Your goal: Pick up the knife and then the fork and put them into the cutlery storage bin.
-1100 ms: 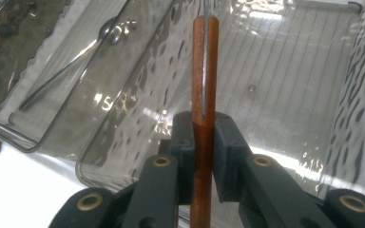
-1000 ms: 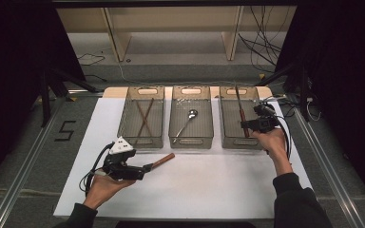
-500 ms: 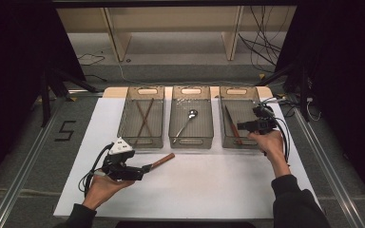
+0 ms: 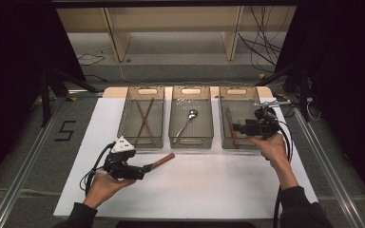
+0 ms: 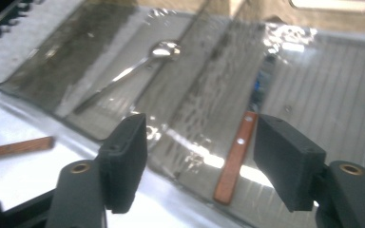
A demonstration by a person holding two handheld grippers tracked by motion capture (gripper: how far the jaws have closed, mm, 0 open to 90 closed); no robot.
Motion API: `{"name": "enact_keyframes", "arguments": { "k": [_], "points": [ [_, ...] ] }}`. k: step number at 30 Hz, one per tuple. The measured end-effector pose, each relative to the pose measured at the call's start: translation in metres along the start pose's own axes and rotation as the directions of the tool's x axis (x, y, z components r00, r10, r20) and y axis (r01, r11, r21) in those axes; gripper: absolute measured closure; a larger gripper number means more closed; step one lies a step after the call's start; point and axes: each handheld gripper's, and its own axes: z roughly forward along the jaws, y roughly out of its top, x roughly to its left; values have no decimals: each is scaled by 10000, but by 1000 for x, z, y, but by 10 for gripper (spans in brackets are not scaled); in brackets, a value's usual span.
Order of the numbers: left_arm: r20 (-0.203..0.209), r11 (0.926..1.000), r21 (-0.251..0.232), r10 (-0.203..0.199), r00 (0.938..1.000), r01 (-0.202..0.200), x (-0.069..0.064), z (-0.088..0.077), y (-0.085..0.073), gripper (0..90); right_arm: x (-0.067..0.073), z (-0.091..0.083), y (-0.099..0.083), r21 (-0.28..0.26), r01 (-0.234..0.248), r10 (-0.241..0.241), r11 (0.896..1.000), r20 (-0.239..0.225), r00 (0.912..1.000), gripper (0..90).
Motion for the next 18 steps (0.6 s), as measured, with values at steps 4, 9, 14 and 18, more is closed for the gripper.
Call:
{"name": "enact_keyframes", "arguments": {
  "k": [4, 9, 14, 18],
  "points": [
    [11, 10000, 88, 4, 10000, -4, 1, 0, 2, 162, 16, -8, -8, -418, 592, -604, 9974, -279, 9978, 324],
    [24, 9996, 282, -19, 10000, 19, 3, 0, 5, 159, 35, -17, -18, -969, 1132, -1194, 9888, -608, 9910, 300],
    [-21, 9985, 544, -83, 10000, 84, 7, 0, 8, 159, 50, -25, -33, -1340, 1484, -1624, 9798, -1007, 9816, 279],
    [-176, 9961, 881, 41, 9998, -25, 10, 3, 13, 160, 59, -29, -44, -1583, 1690, -1893, 9728, -1233, 9741, 270]
  ]
}}
